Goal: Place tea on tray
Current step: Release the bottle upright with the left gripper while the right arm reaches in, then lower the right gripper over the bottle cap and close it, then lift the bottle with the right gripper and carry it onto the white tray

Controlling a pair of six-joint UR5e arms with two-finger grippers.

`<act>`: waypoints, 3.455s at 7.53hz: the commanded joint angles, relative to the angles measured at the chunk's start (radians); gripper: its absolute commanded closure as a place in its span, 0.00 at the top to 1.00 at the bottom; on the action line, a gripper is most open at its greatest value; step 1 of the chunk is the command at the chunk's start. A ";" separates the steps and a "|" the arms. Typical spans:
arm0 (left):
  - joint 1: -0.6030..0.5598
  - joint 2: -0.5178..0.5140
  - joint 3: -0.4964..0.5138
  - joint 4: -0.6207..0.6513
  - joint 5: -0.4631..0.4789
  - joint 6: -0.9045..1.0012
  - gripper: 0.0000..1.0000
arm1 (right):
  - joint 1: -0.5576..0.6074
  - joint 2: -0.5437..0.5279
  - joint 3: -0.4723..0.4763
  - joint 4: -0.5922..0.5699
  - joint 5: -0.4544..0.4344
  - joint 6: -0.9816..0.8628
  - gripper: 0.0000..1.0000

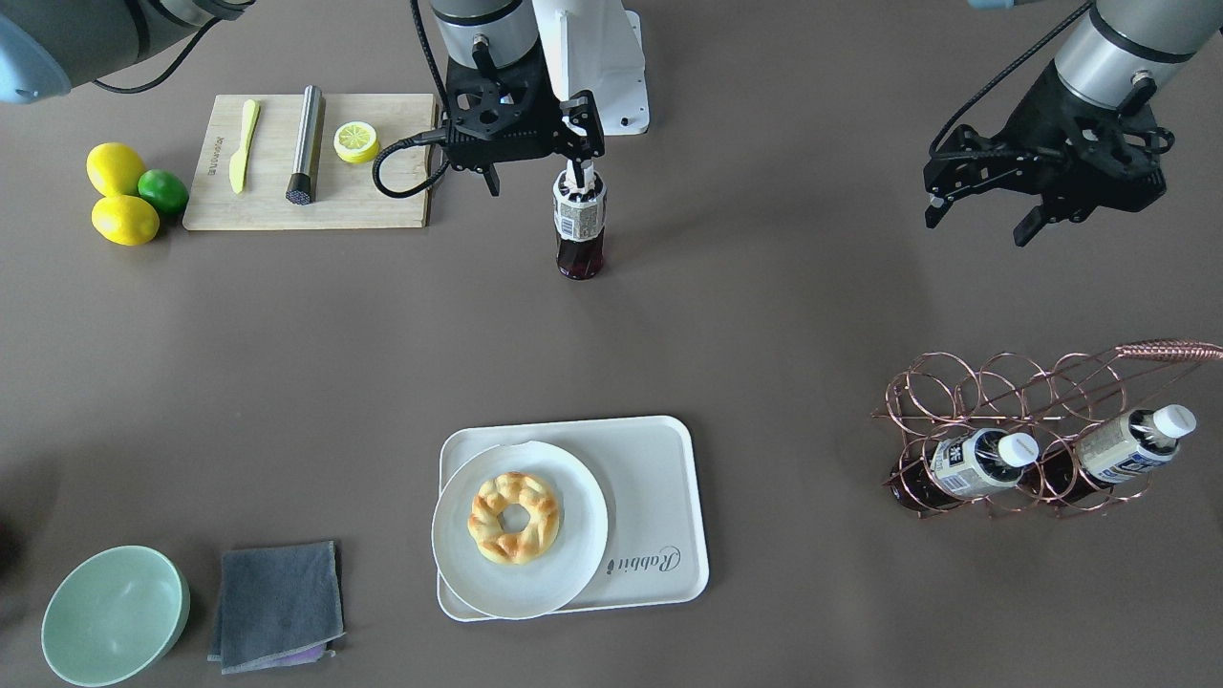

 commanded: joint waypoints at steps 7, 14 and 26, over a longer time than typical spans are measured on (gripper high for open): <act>-0.003 0.075 0.003 -0.088 -0.003 -0.005 0.96 | -0.126 0.040 -0.034 -0.004 -0.119 0.099 0.63; -0.005 0.076 0.004 -0.090 -0.004 -0.007 0.96 | -0.040 0.186 -0.161 -0.044 -0.130 0.065 0.00; -0.046 0.179 -0.010 -0.182 -0.006 -0.007 0.96 | 0.208 0.593 -1.165 0.490 0.012 -0.001 0.98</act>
